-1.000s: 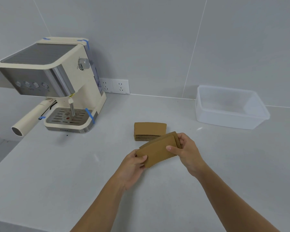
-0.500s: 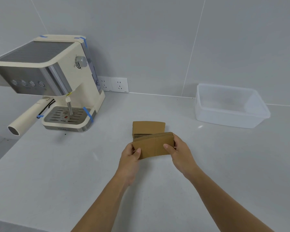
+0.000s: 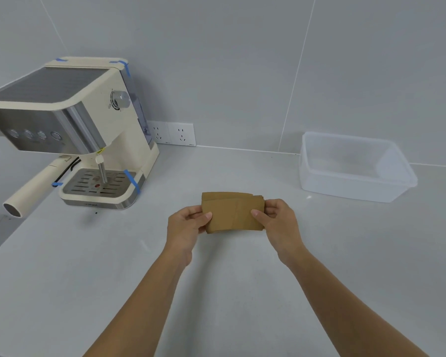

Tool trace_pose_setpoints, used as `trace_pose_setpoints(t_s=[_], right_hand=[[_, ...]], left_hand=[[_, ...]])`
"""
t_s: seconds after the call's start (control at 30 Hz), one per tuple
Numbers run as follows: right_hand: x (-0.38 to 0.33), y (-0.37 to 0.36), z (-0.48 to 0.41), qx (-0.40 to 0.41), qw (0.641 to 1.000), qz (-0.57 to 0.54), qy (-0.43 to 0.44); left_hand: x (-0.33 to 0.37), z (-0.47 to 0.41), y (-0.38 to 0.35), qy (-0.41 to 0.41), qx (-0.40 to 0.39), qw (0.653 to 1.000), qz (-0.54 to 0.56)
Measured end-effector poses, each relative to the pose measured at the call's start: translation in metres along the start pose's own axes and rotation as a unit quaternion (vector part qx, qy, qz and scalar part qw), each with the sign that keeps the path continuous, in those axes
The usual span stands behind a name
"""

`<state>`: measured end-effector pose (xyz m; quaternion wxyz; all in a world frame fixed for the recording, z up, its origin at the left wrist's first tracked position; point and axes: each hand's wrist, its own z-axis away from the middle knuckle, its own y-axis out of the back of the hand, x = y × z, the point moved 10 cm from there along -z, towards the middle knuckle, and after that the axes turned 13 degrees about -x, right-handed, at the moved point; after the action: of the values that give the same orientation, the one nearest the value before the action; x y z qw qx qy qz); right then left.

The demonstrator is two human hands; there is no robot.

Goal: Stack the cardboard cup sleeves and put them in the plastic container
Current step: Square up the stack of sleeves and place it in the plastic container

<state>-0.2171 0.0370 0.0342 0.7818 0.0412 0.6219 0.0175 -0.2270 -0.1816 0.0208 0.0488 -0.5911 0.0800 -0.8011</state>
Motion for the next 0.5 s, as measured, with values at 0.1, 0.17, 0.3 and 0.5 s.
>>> trace_pose_setpoints(t_s=[0.1, 0.17, 0.3, 0.5], right_hand=[[-0.006, 0.000, -0.009, 0.009, 1.000, -0.018, -0.001], [-0.009, 0.000, -0.017, 0.014, 1.000, -0.020, -0.004], [-0.006, -0.002, -0.031, 0.022, 0.999, -0.025, -0.031], [0.003, -0.004, -0.046, 0.036, 0.997, -0.027, -0.070]], left_hand=[[0.007, -0.008, 0.002, 0.014, -0.001, 1.000, -0.001], [0.015, -0.015, 0.003, 0.017, -0.001, 1.000, -0.018], [0.028, -0.028, 0.001, 0.026, -0.003, 0.998, -0.049], [0.028, -0.047, 0.004, 0.067, 0.012, 0.995, -0.067]])
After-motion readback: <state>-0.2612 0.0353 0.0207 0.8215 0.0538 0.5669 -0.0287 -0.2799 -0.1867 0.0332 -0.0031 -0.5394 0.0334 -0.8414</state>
